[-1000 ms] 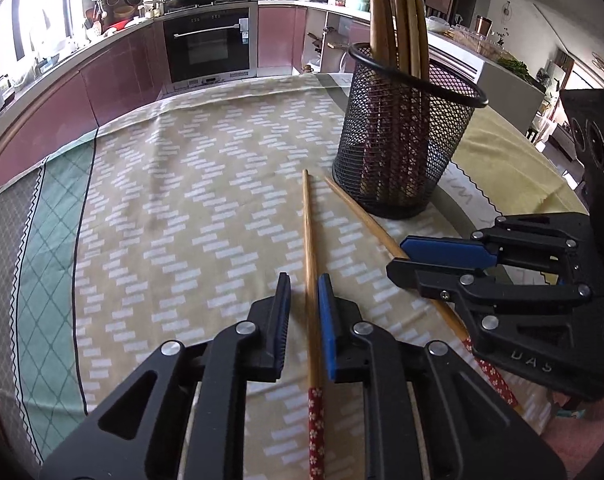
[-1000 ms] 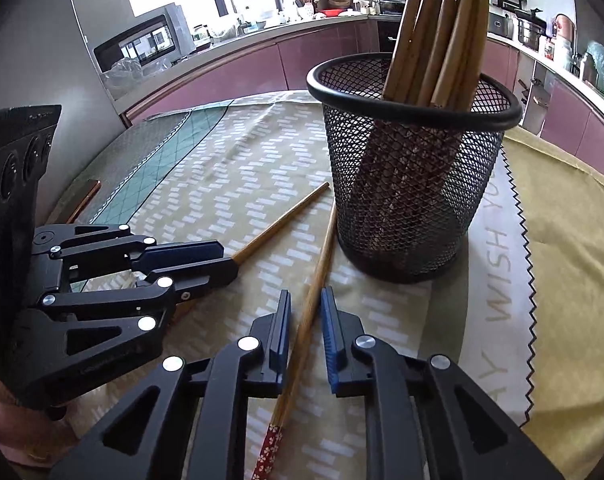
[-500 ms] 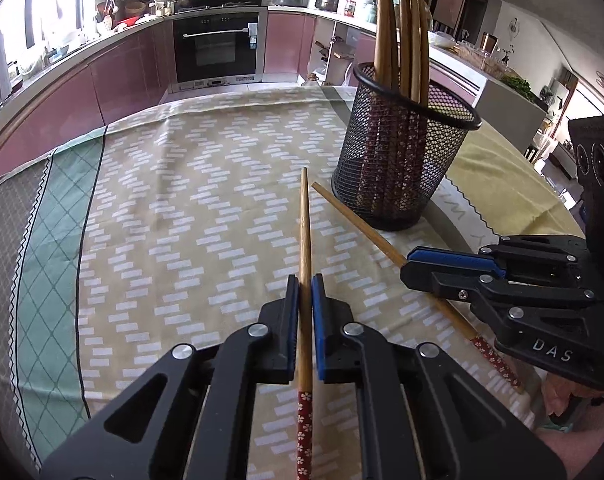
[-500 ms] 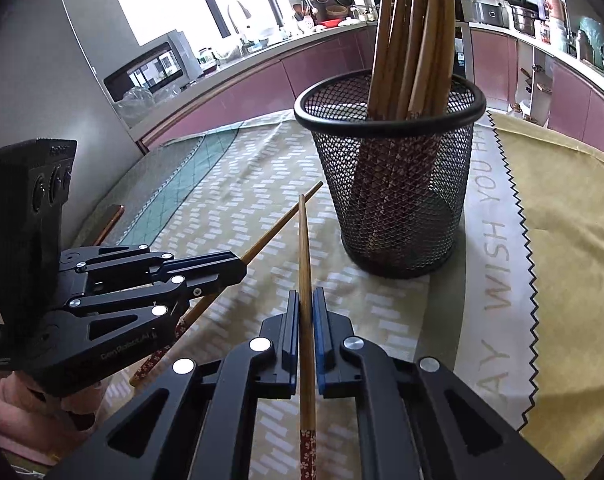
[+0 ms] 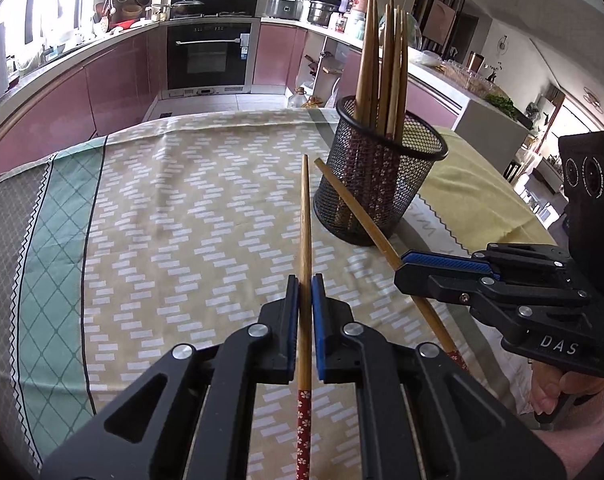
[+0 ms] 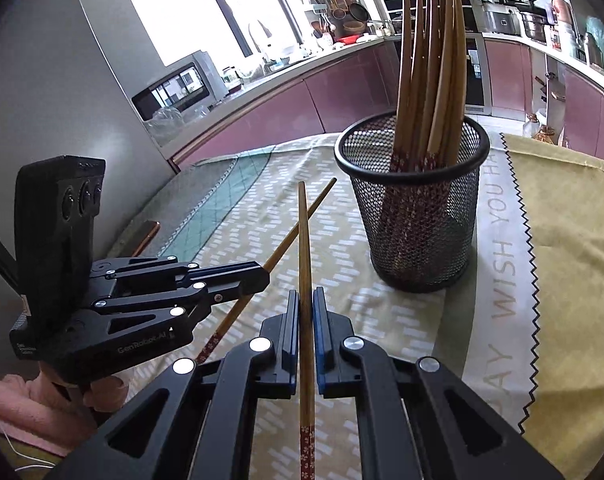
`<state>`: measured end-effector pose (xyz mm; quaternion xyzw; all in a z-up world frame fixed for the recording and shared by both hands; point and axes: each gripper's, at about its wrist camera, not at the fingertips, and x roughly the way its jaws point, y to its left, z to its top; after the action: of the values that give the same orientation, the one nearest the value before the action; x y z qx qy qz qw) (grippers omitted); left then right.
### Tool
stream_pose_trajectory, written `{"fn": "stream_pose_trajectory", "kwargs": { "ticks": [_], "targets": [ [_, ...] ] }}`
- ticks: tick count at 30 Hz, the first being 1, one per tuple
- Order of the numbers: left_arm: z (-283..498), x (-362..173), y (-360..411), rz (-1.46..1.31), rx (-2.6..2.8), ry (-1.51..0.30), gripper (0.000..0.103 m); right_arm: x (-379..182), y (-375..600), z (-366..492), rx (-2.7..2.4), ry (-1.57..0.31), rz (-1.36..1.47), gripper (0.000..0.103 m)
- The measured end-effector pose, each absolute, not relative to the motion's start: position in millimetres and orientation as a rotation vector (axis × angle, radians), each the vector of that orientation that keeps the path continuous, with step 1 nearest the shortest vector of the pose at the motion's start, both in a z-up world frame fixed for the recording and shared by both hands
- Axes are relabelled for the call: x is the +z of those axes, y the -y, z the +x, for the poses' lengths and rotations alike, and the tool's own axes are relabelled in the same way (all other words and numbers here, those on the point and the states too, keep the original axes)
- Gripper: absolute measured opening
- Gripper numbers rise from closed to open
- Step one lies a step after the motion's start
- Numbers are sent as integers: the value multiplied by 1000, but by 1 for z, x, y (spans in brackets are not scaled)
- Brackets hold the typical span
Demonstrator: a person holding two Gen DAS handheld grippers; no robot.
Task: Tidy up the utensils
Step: 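Lift both held chopsticks upright and carry them over the mesh cup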
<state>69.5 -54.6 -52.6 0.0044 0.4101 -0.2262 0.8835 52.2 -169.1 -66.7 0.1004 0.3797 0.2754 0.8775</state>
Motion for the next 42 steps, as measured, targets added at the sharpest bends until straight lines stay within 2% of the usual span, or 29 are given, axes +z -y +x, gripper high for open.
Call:
{"fn": "stream_pose_trajectory", "kwargs": {
  "ticks": [42],
  "targets": [
    [46,7,38,-90,-581,-715,7,-22,195,39,611,-630,281,6]
  ]
}}
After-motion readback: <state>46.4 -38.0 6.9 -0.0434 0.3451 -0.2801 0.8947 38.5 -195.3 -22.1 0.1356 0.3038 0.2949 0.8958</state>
